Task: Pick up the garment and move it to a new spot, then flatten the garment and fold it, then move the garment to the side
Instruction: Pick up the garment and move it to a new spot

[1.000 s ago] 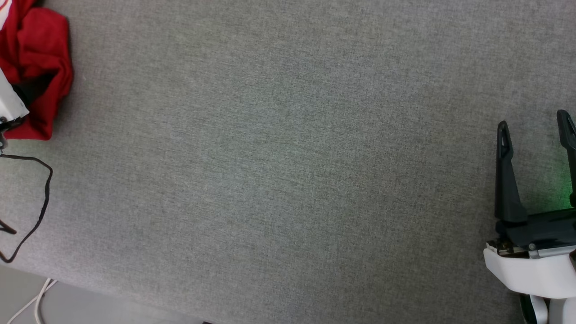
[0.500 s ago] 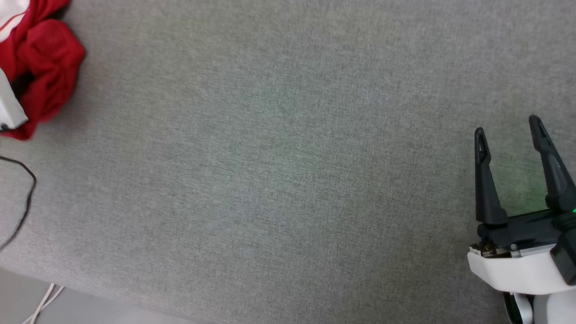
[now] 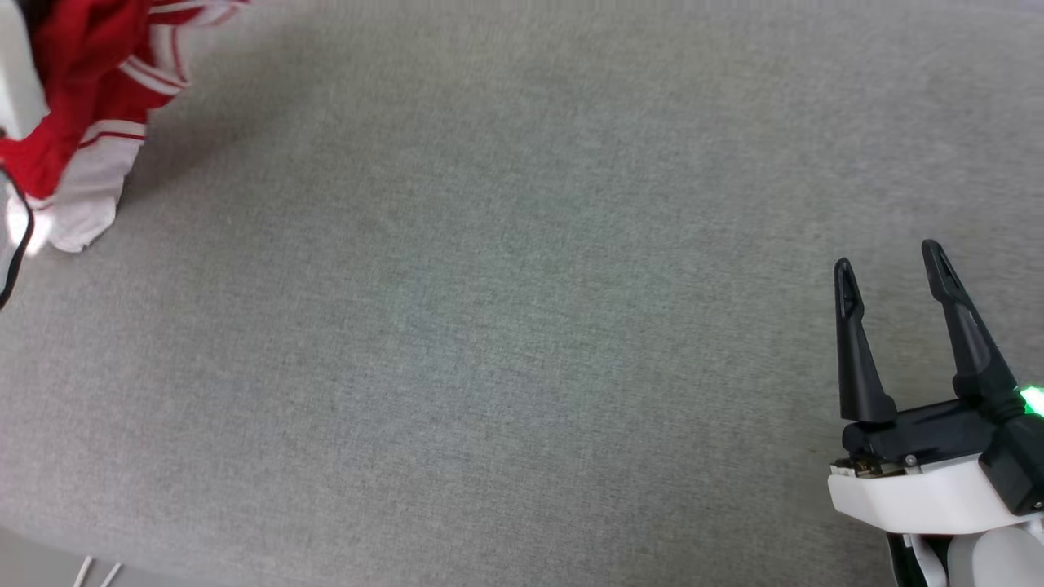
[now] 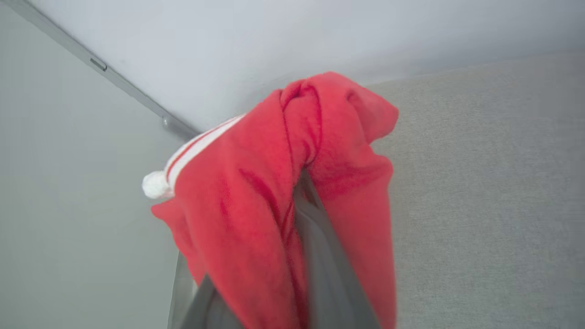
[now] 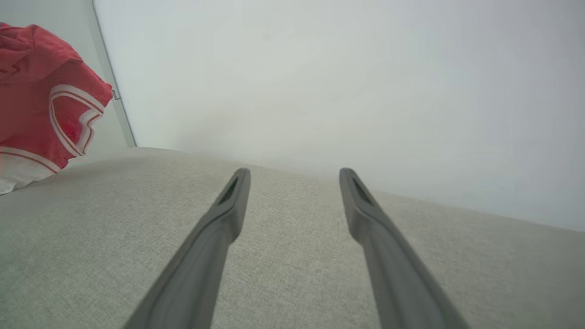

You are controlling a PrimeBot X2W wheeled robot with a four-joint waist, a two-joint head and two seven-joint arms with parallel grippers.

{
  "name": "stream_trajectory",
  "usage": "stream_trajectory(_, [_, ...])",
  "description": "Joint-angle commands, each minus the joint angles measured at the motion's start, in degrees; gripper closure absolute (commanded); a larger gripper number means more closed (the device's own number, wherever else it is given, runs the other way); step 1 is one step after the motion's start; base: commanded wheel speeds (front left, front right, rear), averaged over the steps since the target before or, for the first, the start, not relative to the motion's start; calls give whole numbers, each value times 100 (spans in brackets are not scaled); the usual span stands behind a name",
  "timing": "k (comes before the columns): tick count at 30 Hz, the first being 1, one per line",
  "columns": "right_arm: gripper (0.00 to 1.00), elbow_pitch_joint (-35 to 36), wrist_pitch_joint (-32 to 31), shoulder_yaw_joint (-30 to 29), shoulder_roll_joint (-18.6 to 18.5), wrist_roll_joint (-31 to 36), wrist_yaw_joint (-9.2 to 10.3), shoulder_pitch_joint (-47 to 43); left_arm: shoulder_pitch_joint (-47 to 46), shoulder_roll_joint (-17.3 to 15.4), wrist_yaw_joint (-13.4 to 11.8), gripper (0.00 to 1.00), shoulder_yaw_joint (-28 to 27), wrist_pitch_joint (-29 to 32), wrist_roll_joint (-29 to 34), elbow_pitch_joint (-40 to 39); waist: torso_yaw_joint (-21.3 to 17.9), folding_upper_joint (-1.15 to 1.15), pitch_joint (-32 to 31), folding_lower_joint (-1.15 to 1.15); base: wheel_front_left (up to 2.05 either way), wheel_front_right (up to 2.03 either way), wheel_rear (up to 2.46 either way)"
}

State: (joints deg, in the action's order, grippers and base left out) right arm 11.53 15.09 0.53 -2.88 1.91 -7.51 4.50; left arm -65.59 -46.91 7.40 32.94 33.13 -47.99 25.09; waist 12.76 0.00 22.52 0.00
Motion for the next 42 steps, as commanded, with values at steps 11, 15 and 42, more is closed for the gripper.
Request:
stream_trajectory(11, [0,-138,12,75,4,-404,4,-120,-788,298,-3,100,621,430,291,-1294,-853,0,-604,0,0,0,0])
stream_trajectory(15, [0,-165,12,63,5,-491,4,-117,-994,475,-2,100,847,515,256,-1573,-1211,0,-682,0,0,0,0])
stream_trajectory(42, [0,-314,12,-22,6,-677,4,-96,946,1989,-2,100,3417,-383,107,-1380,-2078,0,-441,0,0,0,0])
